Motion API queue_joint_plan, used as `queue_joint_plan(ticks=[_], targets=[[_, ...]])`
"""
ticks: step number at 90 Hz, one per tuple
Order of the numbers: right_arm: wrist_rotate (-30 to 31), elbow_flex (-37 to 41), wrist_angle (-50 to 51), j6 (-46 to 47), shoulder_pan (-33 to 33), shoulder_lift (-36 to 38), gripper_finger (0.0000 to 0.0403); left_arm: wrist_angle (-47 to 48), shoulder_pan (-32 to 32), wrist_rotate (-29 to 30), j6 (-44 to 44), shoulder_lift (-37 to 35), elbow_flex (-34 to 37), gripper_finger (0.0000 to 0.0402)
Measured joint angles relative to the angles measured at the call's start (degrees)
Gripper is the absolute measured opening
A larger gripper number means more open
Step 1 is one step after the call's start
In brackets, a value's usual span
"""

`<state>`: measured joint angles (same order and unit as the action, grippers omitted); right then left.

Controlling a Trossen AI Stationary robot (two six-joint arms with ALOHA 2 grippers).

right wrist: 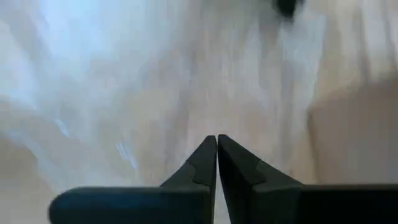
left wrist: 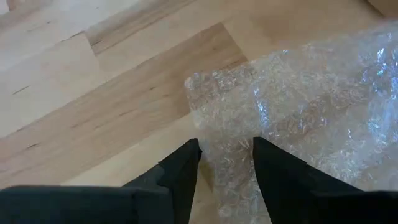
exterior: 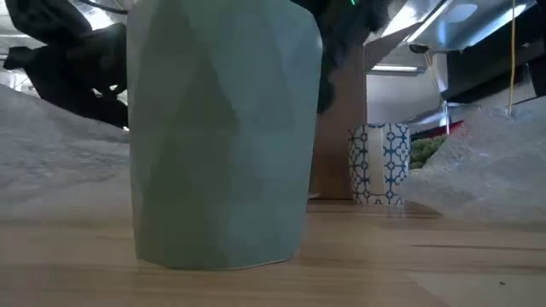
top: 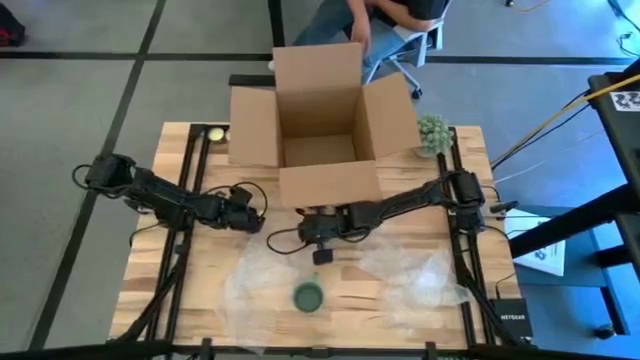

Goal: Wrap mug
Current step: Wrap the green mug with bubble wrap

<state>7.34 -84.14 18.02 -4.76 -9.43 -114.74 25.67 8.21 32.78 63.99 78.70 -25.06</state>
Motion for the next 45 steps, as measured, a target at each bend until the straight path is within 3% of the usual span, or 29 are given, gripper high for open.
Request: queue_joint_plan(ticks=[26, 38, 45], targets=[[1.65, -2.66, -17.23, 8.38, -3.34, -2.54, 0.0001, -0.87, -0.02, -0.45, -2.74, -0.56, 0.22, 0.0136], [7.83, -2.62, -17.41, 14.40, -4.16, -5.01, 0.0001, -1.07, -0.02, -0.90, -2.92, -1.46, 0.25, 0.0136], [6.66, -2.58, -17.37, 16.91, -4.11, -6.02, 0.0001, -1.09, -0.02, -1.11, -3.02, -1.86, 0.24, 0.0136]])
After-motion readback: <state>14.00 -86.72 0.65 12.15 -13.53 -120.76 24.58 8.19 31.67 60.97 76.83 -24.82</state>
